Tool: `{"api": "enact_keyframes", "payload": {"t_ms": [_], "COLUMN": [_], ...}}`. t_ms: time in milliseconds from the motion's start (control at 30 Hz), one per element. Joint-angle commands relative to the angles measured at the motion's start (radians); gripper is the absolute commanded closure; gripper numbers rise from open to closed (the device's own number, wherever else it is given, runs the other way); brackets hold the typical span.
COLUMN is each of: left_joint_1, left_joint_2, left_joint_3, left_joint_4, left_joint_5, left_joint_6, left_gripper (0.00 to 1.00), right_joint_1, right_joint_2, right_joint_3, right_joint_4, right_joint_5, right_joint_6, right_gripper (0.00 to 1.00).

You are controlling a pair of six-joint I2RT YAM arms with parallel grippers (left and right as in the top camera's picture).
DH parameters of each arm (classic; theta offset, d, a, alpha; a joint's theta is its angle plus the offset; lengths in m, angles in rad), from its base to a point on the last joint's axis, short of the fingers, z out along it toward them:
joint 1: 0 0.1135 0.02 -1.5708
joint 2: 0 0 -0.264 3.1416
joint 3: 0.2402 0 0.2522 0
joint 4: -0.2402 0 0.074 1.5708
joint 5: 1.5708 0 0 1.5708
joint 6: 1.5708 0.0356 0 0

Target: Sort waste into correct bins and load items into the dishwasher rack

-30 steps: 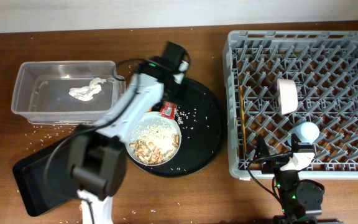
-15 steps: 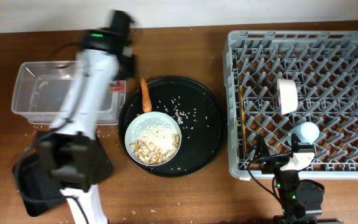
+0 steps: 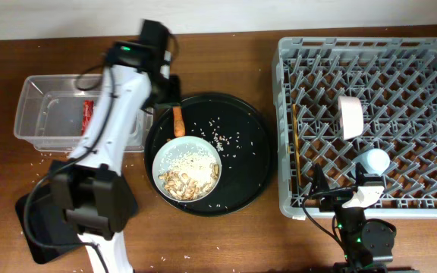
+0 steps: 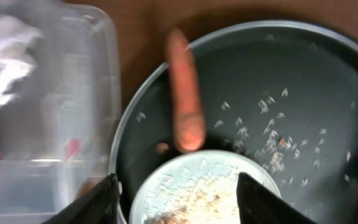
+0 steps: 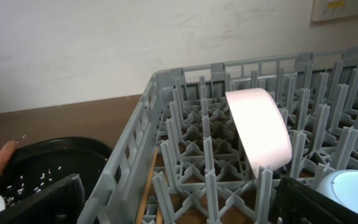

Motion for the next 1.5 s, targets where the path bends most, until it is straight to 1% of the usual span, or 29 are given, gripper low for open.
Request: {"api": "enact_keyframes", "payload": {"t_ms": [0,33,67,167,233,300,333,367,467,567,600,633,667,800,867,900,933,967,1000,1033,1100,1133,1200,1233,1267,1333,1367,1400,1467], "left_joint_1": [-0.035,-0.034,-0.034,-0.035,-0.031,-0.029,-0.029,-0.029,-0.029,-0.008,0.02,0.08,0.125,0.277,0.341,0.359,0.402,0.426,0.458,0.479,0.491,0.502,0.57,0.626,0.674,0.789,0.85,0.892,0.937], "left_joint_2": [0.045,0.087,0.111,0.197,0.227,0.225,0.224,0.224,0.224,0.223,0.223,0.223,0.223,0.22,0.196,0.18,0.129,0.087,-0.003,-0.11,-0.235,-0.332,-0.528,-0.603,-0.636,-0.639,-0.637,-0.637,-0.637], "left_joint_3": [-0.146,-0.22,-0.249,-0.259,-0.259,-0.234,-0.168,-0.084,0.093,0.307,0.357,0.4,0.407,0.407,0.407,0.407,0.405,0.399,0.364,0.28,0.135,-0.014,-0.389,-0.57,-0.69,-0.929,-1.017,-1.056,-1.094], "left_joint_4": [0.107,0.204,0.255,0.318,0.347,0.345,0.289,0.22,0.085,-0.14,-0.208,-0.287,-0.324,-0.369,-0.424,-0.444,-0.486,-0.486,-0.486,-0.486,-0.472,-0.429,-0.265,-0.162,-0.077,0.128,0.206,0.245,0.298], "left_joint_5": [-0.027,-0.027,-0.027,-0.084,-0.087,-0.087,-0.087,-0.087,-0.087,-0.147,-0.147,-0.13,-0.113,-0.092,-0.083,-0.082,-0.083,-0.08,-0.061,-0.08,-0.153,-0.185,-0.178,-0.122,-0.06,0.037,0.101,0.119,0.126], "left_joint_6": [0.015,-0.011,-0.011,-0.01,-0.011,-0.01,-0.01,-0.01,-0.01,-0.011,-0.032,-0.06,-0.06,-0.06,-0.06,-0.061,-0.078,-0.079,-0.079,-0.103,-0.164,-0.18,-0.267,-0.322,-0.35,-0.353,-0.352,-0.352,-0.352], "left_gripper": [0.41,0.41,0.41,0.43,0.51,0.65,0.75,0.78,0.78,0.78,0.8,0.86,0.89,0.89,0.9,0.96,1.0,0.99,1.0,0.99,0.99,0.99,0.99,0.99,1.0,1.0,1.0,0.99,0.64], "right_joint_1": [-0.005,-0.006,-0.006,-0.006,-0.006,-0.006,-0.005,-0.006,-0.006,-0.005,-0.006,-0.006,-0.006,-0.006,-0.006,-0.006,-0.006,-0.006,-0.006,-0.006,-0.006,-0.005,-0.006,-0.006,-0.006,-0.005,-0.006,-0.006,-0.006], "right_joint_2": [-0.006,-0.006,-0.006,-0.006,-0.006,-0.006,-0.006,-0.006,-0.006,-0.006,-0.006,-0.006,-0.006,-0.006,-0.006,-0.006,-0.006,-0.006,-0.006,-0.006,-0.006,-0.006,-0.006,-0.006,-0.006,-0.006,-0.006,-0.006,-0.006], "right_joint_3": [-0.007,-0.007,-0.007,-0.007,-0.007,-0.007,-0.007,-0.007,-0.007,-0.007,-0.007,-0.007,-0.007,-0.007,-0.007,-0.007,-0.007,-0.007,-0.007,-0.007,-0.007,-0.007,-0.007,-0.007,-0.007,-0.007,-0.007,-0.007,-0.007], "right_joint_4": [0.0,0.0,0.0,0.0,0.0,0.0,0.0,0.0,0.0,0.0,0.0,0.0,0.0,0.0,0.0,0.0,0.0,0.0,0.0,0.0,0.0,0.0,0.0,0.0,0.0,0.0,0.0,0.0,0.0], "right_joint_5": [-0.013,-0.013,-0.013,-0.013,-0.013,-0.013,-0.013,-0.013,-0.013,-0.013,-0.013,-0.013,-0.013,-0.013,-0.013,-0.013,-0.013,-0.013,-0.013,-0.013,-0.013,-0.013,-0.013,-0.013,-0.013,-0.013,-0.013,-0.013,-0.013], "right_joint_6": [0.001,0.001,0.001,0.001,0.001,0.001,0.001,0.001,0.001,0.001,0.001,0.001,0.001,0.001,0.001,0.001,0.001,0.001,0.001,0.001,0.001,0.001,0.001,0.001,0.001,0.001,0.001,0.001,0.001], "right_gripper": [0.02,0.02,0.02,0.02,0.02,0.02,0.02,0.02,0.02,0.02,0.02,0.02,0.02,0.02,0.02,0.02,0.02,0.02,0.02,0.02,0.02,0.02,0.02,0.02,0.02,0.02,0.02,0.02,0.02]}}
